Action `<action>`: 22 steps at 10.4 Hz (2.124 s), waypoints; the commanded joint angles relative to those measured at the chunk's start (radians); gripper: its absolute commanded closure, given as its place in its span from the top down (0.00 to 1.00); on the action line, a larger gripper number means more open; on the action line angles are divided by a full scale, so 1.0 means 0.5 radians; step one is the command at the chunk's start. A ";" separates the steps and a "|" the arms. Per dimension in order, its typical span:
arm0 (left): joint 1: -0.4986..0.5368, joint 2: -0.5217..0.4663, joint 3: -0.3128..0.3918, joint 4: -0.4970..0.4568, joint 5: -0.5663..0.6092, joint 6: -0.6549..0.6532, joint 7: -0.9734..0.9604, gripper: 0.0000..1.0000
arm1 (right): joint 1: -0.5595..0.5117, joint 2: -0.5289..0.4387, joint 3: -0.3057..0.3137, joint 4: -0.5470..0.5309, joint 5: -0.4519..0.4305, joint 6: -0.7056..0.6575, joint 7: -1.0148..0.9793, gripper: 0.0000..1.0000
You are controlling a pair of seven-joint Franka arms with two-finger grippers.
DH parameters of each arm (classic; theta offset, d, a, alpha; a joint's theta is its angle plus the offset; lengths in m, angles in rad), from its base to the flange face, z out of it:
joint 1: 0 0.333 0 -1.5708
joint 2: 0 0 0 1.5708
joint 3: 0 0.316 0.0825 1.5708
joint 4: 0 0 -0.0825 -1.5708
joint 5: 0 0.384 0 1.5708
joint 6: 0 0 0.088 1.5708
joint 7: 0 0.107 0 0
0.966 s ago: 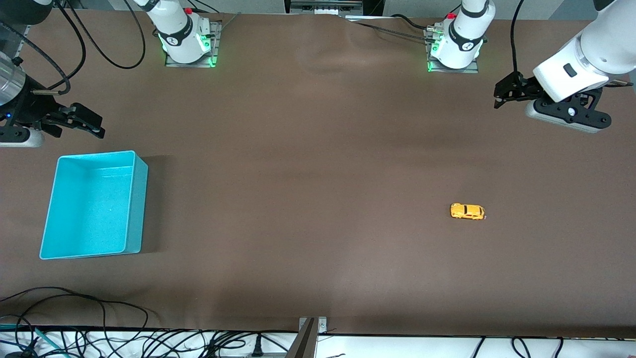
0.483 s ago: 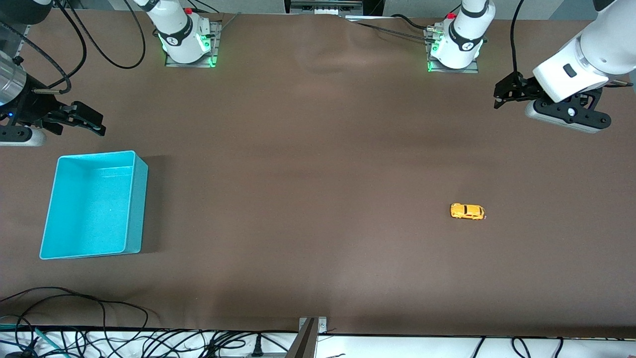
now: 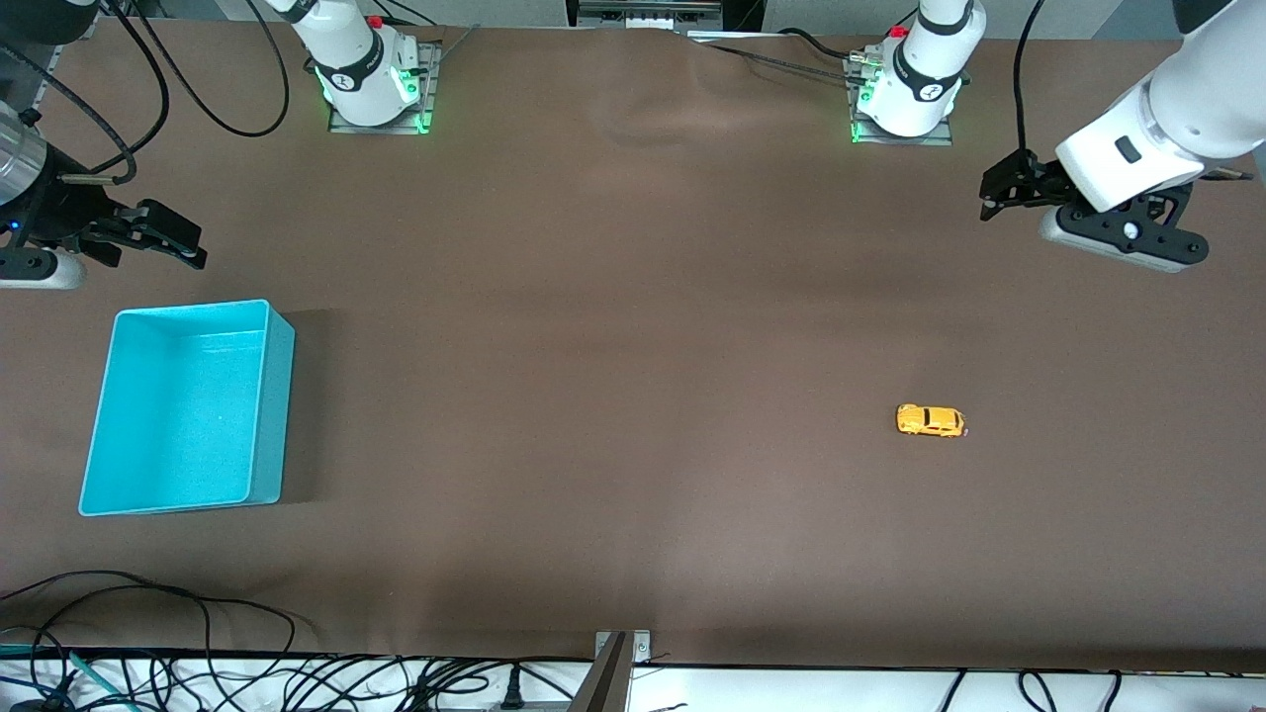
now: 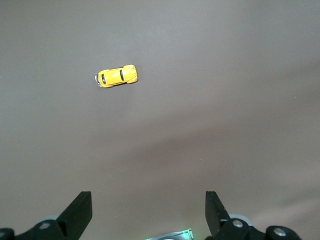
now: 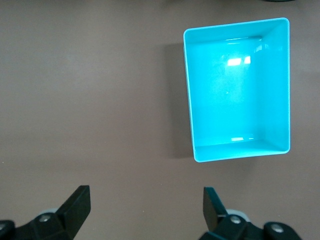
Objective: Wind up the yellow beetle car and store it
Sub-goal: 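Lower the left gripper onto the yellow car and close on it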
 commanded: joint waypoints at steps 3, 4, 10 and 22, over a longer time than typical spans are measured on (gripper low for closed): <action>-0.018 0.192 -0.005 0.065 0.057 0.211 0.426 1.00 | -0.016 -0.001 0.002 0.065 -0.001 -0.021 0.013 1.00; -0.021 0.253 -0.008 0.065 0.057 0.294 0.518 1.00 | -0.016 0.005 0.002 0.065 -0.001 -0.018 0.022 1.00; 0.028 0.630 -0.005 0.028 0.179 0.527 1.445 1.00 | -0.031 0.023 -0.029 0.065 0.005 0.076 0.022 1.00; 0.215 1.153 -0.005 -0.472 0.553 1.825 2.424 1.00 | -0.041 0.035 -0.041 0.068 -0.001 0.132 0.023 1.00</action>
